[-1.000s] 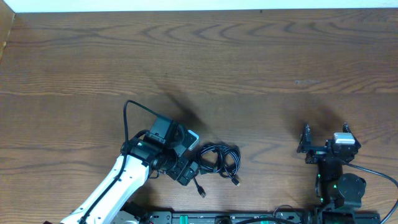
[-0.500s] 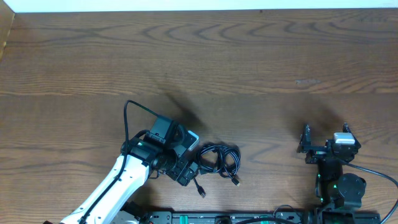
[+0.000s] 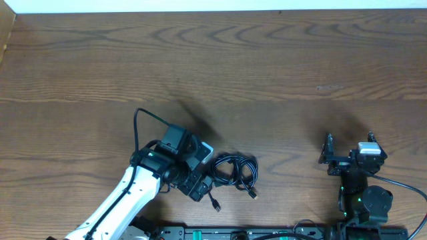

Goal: Untangle cables
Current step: 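Lower the left gripper and grasp the cable bundle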

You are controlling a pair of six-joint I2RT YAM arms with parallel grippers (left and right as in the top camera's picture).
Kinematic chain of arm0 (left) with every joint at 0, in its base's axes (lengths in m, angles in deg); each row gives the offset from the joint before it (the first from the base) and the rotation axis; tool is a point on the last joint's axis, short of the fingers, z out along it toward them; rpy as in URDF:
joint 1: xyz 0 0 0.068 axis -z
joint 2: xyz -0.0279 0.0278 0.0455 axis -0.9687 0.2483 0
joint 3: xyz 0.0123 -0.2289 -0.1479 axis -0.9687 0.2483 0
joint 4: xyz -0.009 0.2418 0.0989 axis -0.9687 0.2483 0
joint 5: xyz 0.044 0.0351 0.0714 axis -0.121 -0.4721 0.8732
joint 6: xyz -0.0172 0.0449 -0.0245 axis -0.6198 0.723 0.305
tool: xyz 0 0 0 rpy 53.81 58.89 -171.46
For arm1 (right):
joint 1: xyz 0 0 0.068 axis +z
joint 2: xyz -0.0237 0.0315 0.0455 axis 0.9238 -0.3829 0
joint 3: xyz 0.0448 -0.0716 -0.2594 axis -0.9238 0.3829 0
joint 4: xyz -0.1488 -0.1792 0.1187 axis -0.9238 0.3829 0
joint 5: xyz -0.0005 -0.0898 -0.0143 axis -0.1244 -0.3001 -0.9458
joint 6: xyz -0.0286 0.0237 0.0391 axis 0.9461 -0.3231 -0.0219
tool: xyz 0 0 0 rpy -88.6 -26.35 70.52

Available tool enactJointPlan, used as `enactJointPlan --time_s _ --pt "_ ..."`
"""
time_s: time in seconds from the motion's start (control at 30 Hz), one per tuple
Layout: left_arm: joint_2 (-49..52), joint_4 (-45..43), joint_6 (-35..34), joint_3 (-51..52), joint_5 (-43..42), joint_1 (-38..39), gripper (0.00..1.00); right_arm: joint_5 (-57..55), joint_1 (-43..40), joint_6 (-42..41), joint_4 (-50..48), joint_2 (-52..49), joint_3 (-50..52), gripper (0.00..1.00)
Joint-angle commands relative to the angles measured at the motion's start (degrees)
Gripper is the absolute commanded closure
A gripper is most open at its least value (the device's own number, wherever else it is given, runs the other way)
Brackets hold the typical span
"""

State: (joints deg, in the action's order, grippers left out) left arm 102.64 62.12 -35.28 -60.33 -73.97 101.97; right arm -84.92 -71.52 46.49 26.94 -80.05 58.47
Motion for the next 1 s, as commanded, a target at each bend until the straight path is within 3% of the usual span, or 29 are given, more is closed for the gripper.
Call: enactJointPlan --time_s 0.0,0.23,0.67,0.97 --pt "0.2 0.7 1.6 -1.3 -1.1 2.4 0.02 -0.7 0.3 0.5 0.3 0.0 0.1 0.01" --pt "0.2 -3.0 4.0 -1.3 0.0 9.6 0.02 -0.7 0.3 0.5 0.3 0.0 0.1 0.01" --pt "0.9 -4.2 -6.8 -6.0 3.3 9.1 0.02 -0.7 0.3 0.5 0.3 0.0 0.1 0.00" --pt "10.3 -10.1 -7.7 -6.4 10.1 9.1 0.02 -0.7 0.3 0.5 0.3 0.0 0.1 0.01"
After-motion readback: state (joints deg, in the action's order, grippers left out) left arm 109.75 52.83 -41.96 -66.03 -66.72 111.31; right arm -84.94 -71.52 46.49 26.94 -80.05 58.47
